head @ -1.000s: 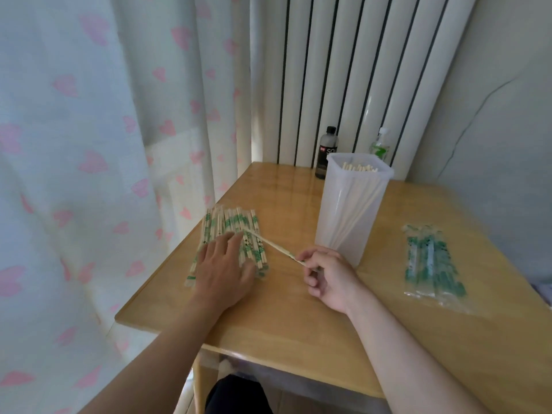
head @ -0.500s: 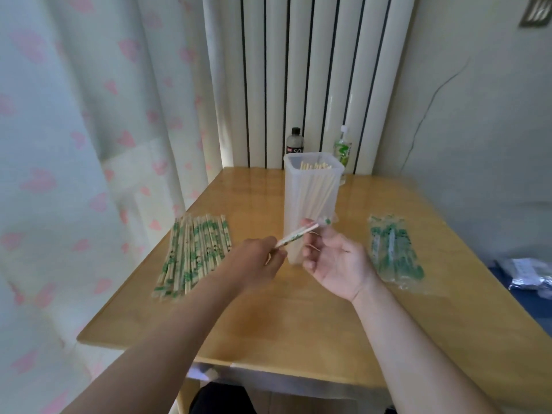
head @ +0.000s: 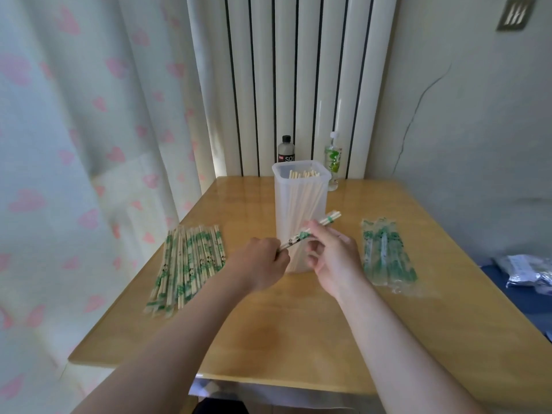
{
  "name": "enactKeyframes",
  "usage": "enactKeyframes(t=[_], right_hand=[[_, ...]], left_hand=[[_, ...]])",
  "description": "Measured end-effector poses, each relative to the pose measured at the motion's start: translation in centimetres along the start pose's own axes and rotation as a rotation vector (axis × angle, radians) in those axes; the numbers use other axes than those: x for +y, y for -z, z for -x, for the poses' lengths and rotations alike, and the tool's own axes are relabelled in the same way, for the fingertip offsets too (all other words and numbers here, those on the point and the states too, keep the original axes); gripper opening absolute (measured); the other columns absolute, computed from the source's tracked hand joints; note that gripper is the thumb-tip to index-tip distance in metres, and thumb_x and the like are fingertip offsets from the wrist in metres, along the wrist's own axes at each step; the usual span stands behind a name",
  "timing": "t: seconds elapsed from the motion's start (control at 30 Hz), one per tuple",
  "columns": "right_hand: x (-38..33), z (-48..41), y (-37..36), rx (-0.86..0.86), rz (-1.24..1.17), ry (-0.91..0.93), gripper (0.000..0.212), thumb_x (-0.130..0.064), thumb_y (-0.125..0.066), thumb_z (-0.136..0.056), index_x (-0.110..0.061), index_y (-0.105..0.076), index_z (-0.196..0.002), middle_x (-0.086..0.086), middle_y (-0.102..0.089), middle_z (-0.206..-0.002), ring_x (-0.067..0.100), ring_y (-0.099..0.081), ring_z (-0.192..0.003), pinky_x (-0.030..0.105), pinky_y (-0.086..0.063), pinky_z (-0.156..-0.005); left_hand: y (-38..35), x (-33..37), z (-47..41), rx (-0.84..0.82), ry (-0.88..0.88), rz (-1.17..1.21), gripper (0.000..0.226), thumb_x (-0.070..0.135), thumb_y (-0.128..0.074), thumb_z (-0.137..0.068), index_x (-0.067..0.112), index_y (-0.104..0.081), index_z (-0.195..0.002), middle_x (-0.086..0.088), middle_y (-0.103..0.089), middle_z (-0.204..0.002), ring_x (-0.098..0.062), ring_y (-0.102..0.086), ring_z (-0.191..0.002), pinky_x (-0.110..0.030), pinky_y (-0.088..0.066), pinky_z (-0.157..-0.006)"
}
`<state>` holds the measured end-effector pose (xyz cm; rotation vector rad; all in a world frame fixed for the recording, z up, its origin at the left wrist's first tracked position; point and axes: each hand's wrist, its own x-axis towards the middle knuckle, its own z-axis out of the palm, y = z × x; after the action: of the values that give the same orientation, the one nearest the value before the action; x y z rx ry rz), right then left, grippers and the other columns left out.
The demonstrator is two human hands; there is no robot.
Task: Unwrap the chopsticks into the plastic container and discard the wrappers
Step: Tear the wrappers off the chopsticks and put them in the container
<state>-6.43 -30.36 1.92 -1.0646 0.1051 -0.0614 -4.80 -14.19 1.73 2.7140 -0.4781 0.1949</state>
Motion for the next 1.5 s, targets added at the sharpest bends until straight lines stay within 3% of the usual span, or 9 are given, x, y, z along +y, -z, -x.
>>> enactKeyframes(t=[0.23,0.57,0.83,1.07,1.2,1.27,1.33,1.4,1.5], right_hand=[[-0.1,0.3,-0.3,0.0,-0.025,-0.007,0.017,-0.016,-0.073,-0.094,-0.001,-0.078,-0.1,0.004,-0.063,-0.074,0.015,-0.053,-0.058,0.028,-0.031,-0.046],[-0.8,0.0,0.3,0.035,0.012,-0.004,0.012,-0.013,-0.075,-0.091,-0.006,-0.082,-0.086,0.0,-0.063,-0.073,0.013,-0.051,-0.062,0.027,-0.03,-0.049],[1.5,0.6,-0.5,-0.039,0.015,-0.072,0.013,-0.016,-0.074,-0.093,-0.005,-0.081,-0.095,0.006,-0.066,-0.083,0.015,-0.052,-0.06,0.028,-0.031,-0.046],[0.0,-0.1,0.5,0.041,-0.02,-0.035,0.012,-0.013,-0.074,-0.092,-0.002,-0.08,-0.094,0.003,-0.061,-0.074,0.013,-0.052,-0.061,0.028,-0.03,-0.051],[0.8,0.1,0.0,0.052,-0.02,-0.052,0.014,-0.014,-0.074,-0.092,-0.001,-0.078,-0.098,0.003,-0.064,-0.072,0.013,-0.053,-0.059,0.028,-0.031,-0.051],[1.1,0.1,0.1,0.068,-0.016,-0.061,0.013,-0.014,-0.075,-0.092,-0.002,-0.079,-0.095,0.005,-0.067,-0.073,0.014,-0.053,-0.059,0.029,-0.032,-0.052],[1.5,0.1,-0.1,0.05,-0.013,-0.069,0.012,-0.015,-0.075,-0.092,-0.004,-0.08,-0.091,0.008,-0.069,-0.077,0.017,-0.054,-0.063,0.032,-0.033,-0.055],[1.5,0.3,-0.2,0.045,-0.019,-0.075,0.012,-0.016,-0.074,-0.093,-0.005,-0.079,-0.091,0.007,-0.068,-0.076,0.016,-0.052,-0.062,0.031,-0.031,-0.056],[0.4,0.2,0.6,0.068,-0.093,-0.061,0.019,-0.022,-0.074,-0.092,-0.004,-0.076,-0.101,0.003,-0.063,-0.072,0.013,-0.051,-0.058,0.029,-0.03,-0.052]], left_hand=[[0.4,0.3,-0.1,0.037,0.006,-0.063,0.034,0.035,-0.04,-0.098,0.022,-0.039,-0.067,-0.006,-0.054,-0.07,-0.029,-0.054,-0.066,-0.033,-0.035,-0.055],[1.0,0.2,0.4,0.059,0.008,-0.159,0.034,0.034,-0.04,-0.1,0.02,-0.036,-0.069,-0.003,-0.047,-0.067,-0.024,-0.046,-0.061,-0.032,-0.028,-0.05],[0.6,0.9,0.1,0.028,0.003,-0.132,0.034,0.035,-0.038,-0.099,0.025,-0.032,-0.066,-0.003,-0.047,-0.07,-0.031,-0.053,-0.067,-0.034,-0.039,-0.057],[0.9,0.1,0.5,0.032,0.037,-0.216,0.034,0.036,-0.037,-0.099,0.023,-0.032,-0.068,-0.001,-0.044,-0.07,-0.028,-0.049,-0.065,-0.032,-0.032,-0.054],[1.4,0.4,0.2,-0.078,0.061,-0.334,0.029,0.05,-0.039,-0.096,0.022,-0.048,-0.097,0.002,-0.058,-0.089,-0.026,-0.058,-0.084,-0.037,-0.041,-0.073],[1.5,0.8,0.1,-0.101,0.007,-0.247,0.041,0.055,-0.043,-0.094,0.023,-0.046,-0.12,0.004,-0.06,-0.107,-0.024,-0.06,-0.098,-0.041,-0.043,-0.087],[1.5,1.5,0.1,-0.074,-0.049,0.058,0.041,0.05,-0.047,-0.099,0.022,-0.047,-0.128,0.001,-0.062,-0.111,-0.023,-0.061,-0.097,-0.038,-0.049,-0.083],[1.3,2.2,-0.1,-0.021,-0.122,0.192,0.03,0.038,-0.046,-0.104,0.015,-0.054,-0.122,-0.005,-0.067,-0.099,-0.026,-0.063,-0.086,-0.037,-0.05,-0.071],[1.4,1.9,-0.2,0.035,-0.206,0.116,0.026,0.029,-0.043,-0.107,0.01,-0.06,-0.113,0.002,-0.058,-0.078,-0.023,-0.055,-0.069,-0.04,-0.048,-0.064]])
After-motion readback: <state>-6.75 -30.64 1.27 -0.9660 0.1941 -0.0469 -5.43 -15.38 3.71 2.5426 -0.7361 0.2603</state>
